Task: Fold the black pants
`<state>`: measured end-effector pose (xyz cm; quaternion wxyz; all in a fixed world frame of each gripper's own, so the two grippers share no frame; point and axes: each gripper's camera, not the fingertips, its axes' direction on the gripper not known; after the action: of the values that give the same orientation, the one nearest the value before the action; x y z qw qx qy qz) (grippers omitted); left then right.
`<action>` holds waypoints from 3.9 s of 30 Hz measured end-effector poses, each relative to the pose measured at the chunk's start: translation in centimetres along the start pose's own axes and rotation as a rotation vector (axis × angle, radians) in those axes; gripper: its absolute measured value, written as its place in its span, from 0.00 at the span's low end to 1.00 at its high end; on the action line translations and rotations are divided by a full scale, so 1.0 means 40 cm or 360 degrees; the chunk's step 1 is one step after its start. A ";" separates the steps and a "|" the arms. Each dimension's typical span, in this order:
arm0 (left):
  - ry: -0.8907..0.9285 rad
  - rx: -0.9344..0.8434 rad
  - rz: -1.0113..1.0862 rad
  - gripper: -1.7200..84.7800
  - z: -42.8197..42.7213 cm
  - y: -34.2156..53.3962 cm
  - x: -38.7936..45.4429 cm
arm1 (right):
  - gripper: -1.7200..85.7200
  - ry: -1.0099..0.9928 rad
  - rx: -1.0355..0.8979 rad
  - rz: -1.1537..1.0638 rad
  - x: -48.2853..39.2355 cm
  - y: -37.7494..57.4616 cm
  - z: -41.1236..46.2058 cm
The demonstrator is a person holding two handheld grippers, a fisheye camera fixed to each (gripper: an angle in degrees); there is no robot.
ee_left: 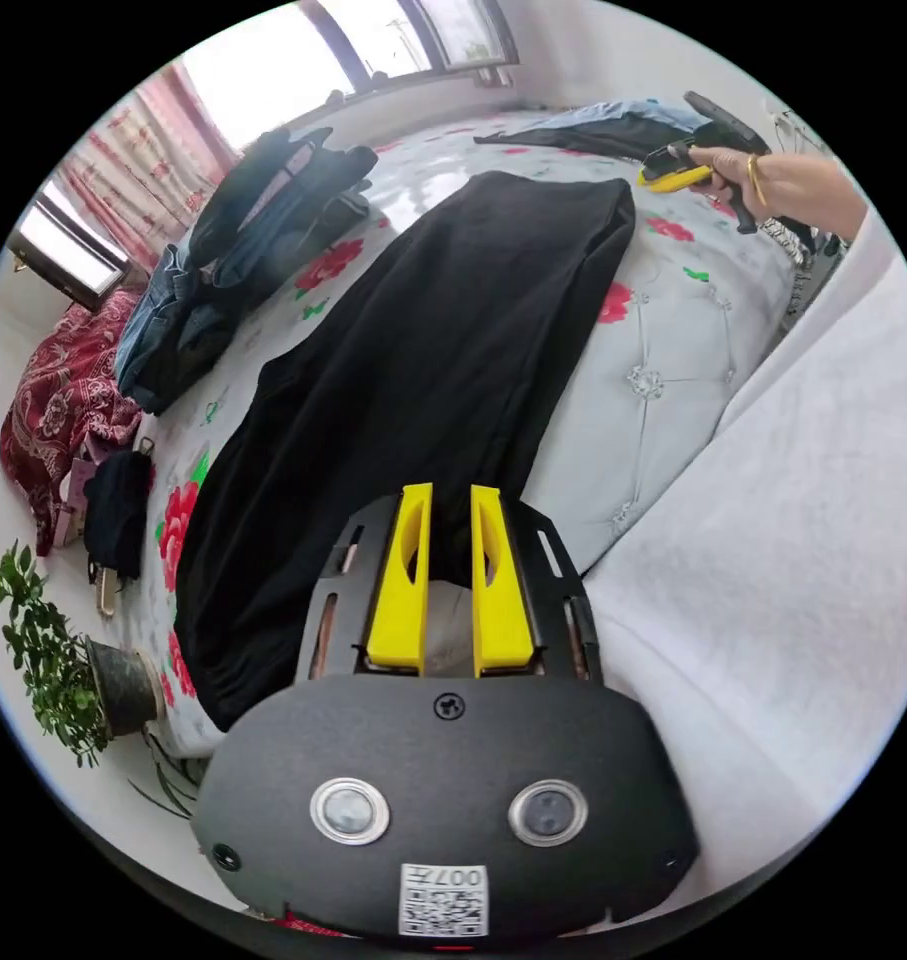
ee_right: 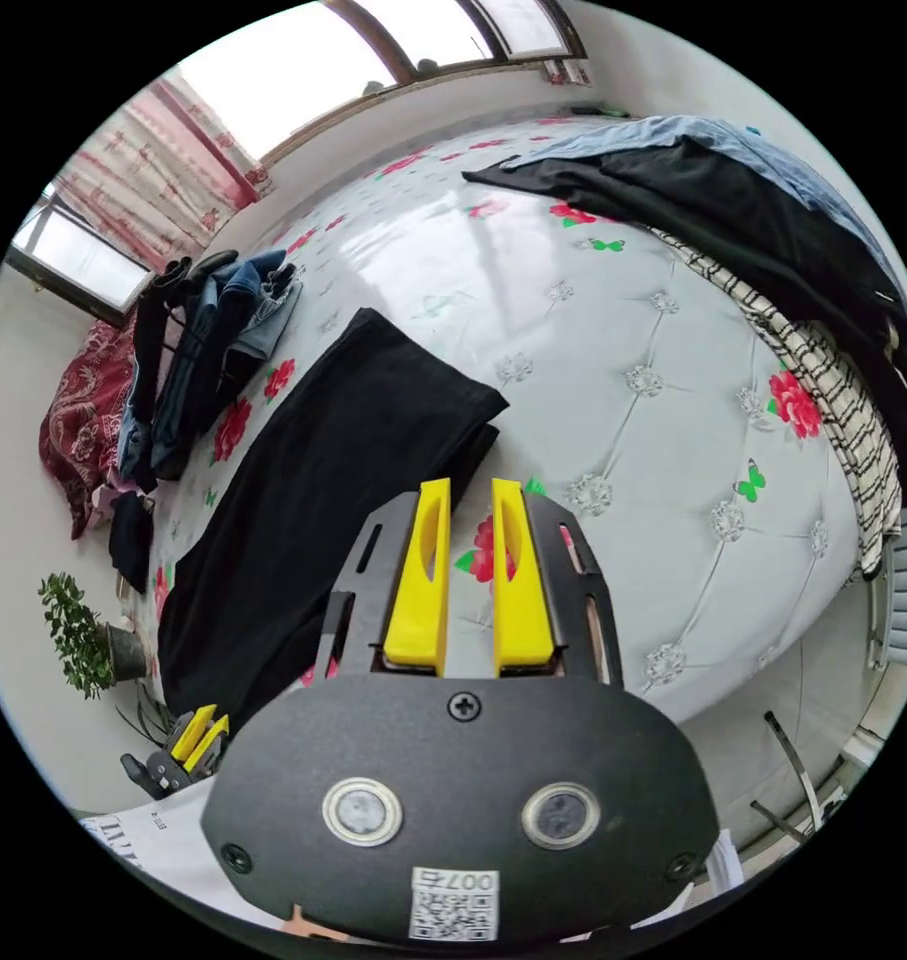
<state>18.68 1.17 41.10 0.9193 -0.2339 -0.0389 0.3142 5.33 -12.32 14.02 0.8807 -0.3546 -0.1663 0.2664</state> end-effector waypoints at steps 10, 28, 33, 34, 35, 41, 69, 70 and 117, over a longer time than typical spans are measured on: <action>0.0202 -0.0172 -0.0290 0.01 -0.005 -0.064 -0.093 | 0.03 -0.0029 -0.0161 -0.0456 0.008 -0.030 0.082; 0.0367 -0.0089 -0.0920 0.01 -0.027 -0.100 -0.198 | 0.02 -0.0413 -0.0324 -0.0703 0.252 -0.017 0.040; 0.0308 -0.0254 -0.0573 0.01 0.040 -0.145 -0.108 | 0.03 -0.0460 -0.0189 -0.0208 0.386 -0.005 0.022; 0.0293 -0.0285 -0.0507 0.01 0.053 -0.150 -0.093 | 0.04 -0.0461 -0.0143 -0.0203 0.396 0.000 0.008; 0.0252 -0.0345 -0.0374 0.01 0.079 -0.158 -0.061 | 0.04 -0.0483 -0.0073 -0.0204 0.407 0.007 -0.017; 0.0004 -0.0469 0.0084 0.01 0.166 -0.197 0.027 | 0.07 -0.0541 0.0022 -0.0392 0.316 0.006 -0.034; 0.0687 0.0239 -0.2071 0.07 0.293 0.352 -0.325 | 0.10 -0.0860 0.0163 0.0592 0.525 0.114 0.010; 0.0693 0.0288 -0.2163 0.08 0.296 0.379 -0.331 | 0.09 -0.0840 0.0172 0.0620 0.523 0.111 0.015; 0.0586 0.1062 -0.1905 0.07 0.239 0.452 -0.508 | 0.08 -0.0894 -0.0976 -0.1799 -0.516 0.235 0.162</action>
<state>-9.78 5.46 42.91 0.9484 0.0724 0.0935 -0.2942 -17.65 -15.27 9.67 0.6681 -0.3639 -0.6141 -0.2099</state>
